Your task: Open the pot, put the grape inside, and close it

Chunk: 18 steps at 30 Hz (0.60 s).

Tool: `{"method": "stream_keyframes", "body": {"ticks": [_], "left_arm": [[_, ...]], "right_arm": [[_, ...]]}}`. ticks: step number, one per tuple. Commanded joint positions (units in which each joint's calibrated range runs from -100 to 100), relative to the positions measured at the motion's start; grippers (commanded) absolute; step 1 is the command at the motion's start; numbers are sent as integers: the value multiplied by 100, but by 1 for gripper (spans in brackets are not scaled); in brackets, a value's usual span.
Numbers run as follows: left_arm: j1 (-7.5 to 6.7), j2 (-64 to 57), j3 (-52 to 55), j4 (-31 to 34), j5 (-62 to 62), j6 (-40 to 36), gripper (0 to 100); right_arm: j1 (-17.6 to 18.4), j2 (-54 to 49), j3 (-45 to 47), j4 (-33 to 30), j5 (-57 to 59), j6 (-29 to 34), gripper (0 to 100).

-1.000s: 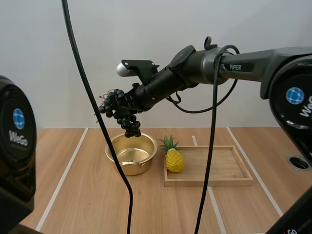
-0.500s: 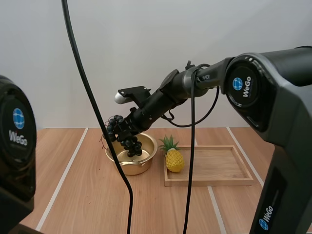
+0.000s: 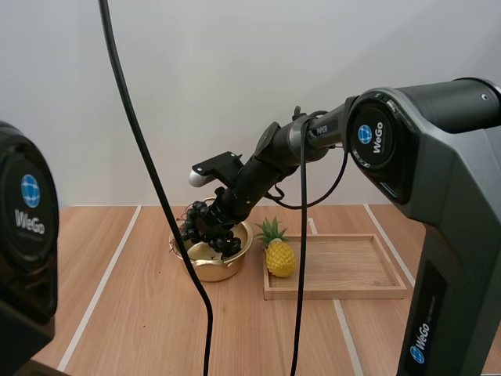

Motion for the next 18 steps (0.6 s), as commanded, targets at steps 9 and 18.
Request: {"method": "stream_keyframes", "body": {"ticks": [9, 18], "left_arm": [[3, -23, -34, 2, -243, -59, 0], [3, -23, -34, 2, -243, -59, 0]], "right_arm": [[9, 573, -25, -364, -42, 79, 0], [9, 793, -25, -322, -159, 79, 0]]}}
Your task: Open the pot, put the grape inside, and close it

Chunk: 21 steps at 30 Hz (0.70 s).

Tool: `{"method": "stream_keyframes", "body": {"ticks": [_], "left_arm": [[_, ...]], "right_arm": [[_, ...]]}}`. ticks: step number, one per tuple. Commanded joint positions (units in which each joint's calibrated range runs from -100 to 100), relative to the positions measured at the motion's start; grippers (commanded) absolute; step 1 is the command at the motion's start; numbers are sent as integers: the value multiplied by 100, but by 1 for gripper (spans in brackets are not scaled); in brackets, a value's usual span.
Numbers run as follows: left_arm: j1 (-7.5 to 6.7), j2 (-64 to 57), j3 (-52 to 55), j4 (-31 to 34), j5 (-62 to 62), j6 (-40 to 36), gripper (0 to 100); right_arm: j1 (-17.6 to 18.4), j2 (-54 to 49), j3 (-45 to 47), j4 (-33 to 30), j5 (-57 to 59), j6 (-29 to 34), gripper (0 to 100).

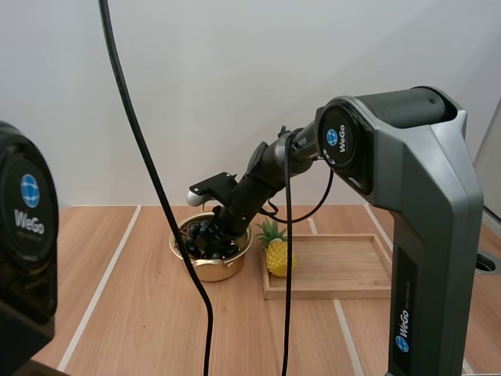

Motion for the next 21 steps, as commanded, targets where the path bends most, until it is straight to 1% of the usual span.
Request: {"method": "stream_keyframes", "body": {"ticks": [1, 4, 5, 6, 9, 10, 11, 12, 21], "left_arm": [[3, -23, -34, 2, -243, -59, 0], [3, -23, -34, 2, -243, -59, 0], [3, -23, -34, 2, -243, -59, 0], [3, -23, -34, 2, -243, -59, 0], [3, -23, -34, 2, -243, -59, 0], [3, -23, -34, 2, -243, -59, 0], [3, -23, -34, 2, -243, -59, 0], [3, -23, -34, 2, -243, -59, 0], [3, -23, -34, 2, -243, -59, 0]], "right_arm": [[-16, 14, 20, -220, 36, 16, 0], [-16, -24, 20, -138, 73, 16, 0], [-16, -35, 20, -103, 115, 16, 5], [-16, -69, 20, -48, 130, 16, 19], [-16, -196, 20, 198, 128, 16, 69], [-16, -252, 20, 252, 153, 16, 85], [-16, -276, 3, 305, 153, 16, 94], [-16, -337, 3, 329, 173, 16, 100], [-16, -1138, 3, 317, 94, 52, 100]]}}
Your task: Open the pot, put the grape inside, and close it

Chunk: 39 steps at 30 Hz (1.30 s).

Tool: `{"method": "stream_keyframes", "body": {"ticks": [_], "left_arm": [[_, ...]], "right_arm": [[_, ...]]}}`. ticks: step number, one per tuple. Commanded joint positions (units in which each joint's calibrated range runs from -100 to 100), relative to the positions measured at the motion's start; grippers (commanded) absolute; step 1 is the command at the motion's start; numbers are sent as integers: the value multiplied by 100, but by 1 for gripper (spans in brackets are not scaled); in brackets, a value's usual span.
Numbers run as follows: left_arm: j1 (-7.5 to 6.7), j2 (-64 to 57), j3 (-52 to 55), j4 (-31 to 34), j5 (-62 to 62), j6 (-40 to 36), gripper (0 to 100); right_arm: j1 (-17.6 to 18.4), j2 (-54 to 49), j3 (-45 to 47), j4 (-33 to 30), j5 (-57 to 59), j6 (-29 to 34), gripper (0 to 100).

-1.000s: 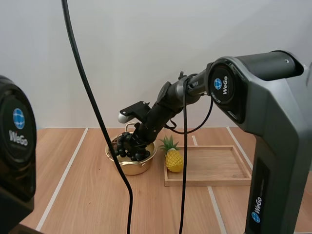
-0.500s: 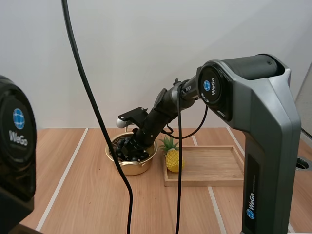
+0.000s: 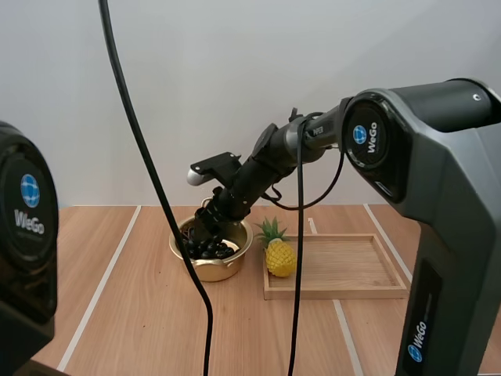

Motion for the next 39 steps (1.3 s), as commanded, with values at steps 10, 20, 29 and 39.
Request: {"method": "stream_keyframes", "body": {"ticks": [10, 20, 29, 39], "left_arm": [[3, -23, -34, 2, -243, -59, 0], [3, -23, -34, 2, -243, -59, 0], [3, -23, -34, 2, -243, -59, 0], [3, -23, -34, 2, -243, -59, 0]], "right_arm": [[-16, -1986, 3, -980, 238, 1096, 100], [-16, -4092, 3, -2051, 1732, 2100, 100], [-16, -5765, 44, -2750, 3433, 2787, 100], [-16, -7616, 744, -3600, 3582, 3033, 100]]}}
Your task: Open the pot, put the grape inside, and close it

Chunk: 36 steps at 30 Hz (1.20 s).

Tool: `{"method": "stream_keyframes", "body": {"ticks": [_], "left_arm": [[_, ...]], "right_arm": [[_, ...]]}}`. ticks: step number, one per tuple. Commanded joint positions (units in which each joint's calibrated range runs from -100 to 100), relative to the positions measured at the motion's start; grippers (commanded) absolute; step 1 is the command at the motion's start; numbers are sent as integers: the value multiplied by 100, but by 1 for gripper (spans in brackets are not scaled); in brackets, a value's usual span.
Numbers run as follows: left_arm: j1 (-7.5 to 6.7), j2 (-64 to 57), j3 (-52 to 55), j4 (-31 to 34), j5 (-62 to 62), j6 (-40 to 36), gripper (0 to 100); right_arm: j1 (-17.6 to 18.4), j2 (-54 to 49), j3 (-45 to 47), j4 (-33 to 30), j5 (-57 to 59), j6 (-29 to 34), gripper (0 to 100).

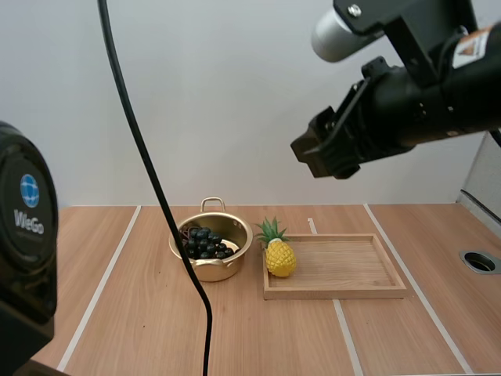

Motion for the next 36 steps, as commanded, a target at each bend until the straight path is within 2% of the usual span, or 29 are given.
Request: {"method": "stream_keyframes", "body": {"ticks": [1, 7, 12, 13, 14, 17, 27, 36], "left_arm": [[3, -23, -34, 2, -243, -59, 0], [3, -23, -34, 2, -243, -59, 0], [3, -23, -34, 2, -243, -59, 0], [3, -23, -34, 2, -243, -59, 0], [3, -23, -34, 2, -243, -59, 0], [3, -23, -34, 2, -243, -59, 0], [3, -23, -34, 2, -130, -59, 0], [3, 280, -34, -51, 2675, -59, 0]], "right_arm": [[-16, -616, 665, -254, 104, 60, 100], [-16, -1684, 1635, -291, 104, 59, 100], [-16, -2218, 2096, -280, 104, 59, 100], [-16, -2259, 2134, -251, 104, 59, 93], [-16, -2302, 2150, -249, 104, 59, 77], [-16, -2426, 2150, -203, 104, 59, 0], [-16, -2465, 2150, -203, 104, 59, 0], [-16, -2465, 2150, -203, 104, 50, 0]]}}
